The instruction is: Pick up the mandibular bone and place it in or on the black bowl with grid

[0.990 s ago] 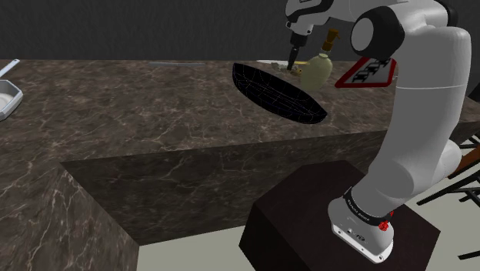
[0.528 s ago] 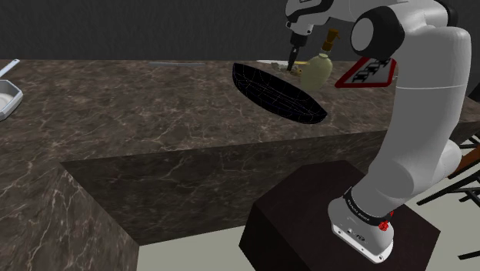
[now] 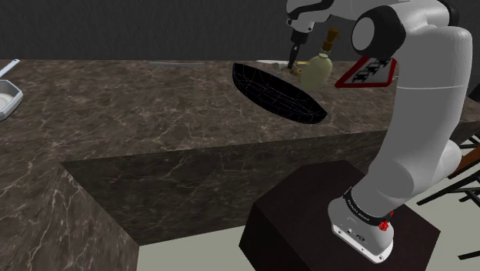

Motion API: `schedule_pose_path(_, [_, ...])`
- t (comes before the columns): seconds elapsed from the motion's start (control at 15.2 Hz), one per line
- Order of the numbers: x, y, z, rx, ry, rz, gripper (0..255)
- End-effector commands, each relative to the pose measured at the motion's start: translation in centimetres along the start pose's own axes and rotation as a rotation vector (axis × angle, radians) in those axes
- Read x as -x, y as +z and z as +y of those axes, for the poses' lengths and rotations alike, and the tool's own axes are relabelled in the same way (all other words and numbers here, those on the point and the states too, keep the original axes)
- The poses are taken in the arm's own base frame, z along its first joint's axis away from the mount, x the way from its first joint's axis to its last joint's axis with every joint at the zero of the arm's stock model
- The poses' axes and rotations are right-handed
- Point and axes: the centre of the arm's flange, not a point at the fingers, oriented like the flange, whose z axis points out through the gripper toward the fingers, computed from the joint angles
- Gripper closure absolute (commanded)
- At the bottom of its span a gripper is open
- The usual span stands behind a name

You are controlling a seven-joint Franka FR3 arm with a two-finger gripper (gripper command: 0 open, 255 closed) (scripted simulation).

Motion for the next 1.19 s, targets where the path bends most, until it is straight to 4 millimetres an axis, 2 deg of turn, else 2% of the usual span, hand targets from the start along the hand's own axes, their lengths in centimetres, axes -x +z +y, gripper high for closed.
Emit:
schedule_pose_path(0.0, [0.0,-1.0,0.0,0.000,0.000,0.000,255])
schedule_pose_path(1.12, [-0.1,-10.0,-0.6,0.000,0.000,0.000,255])
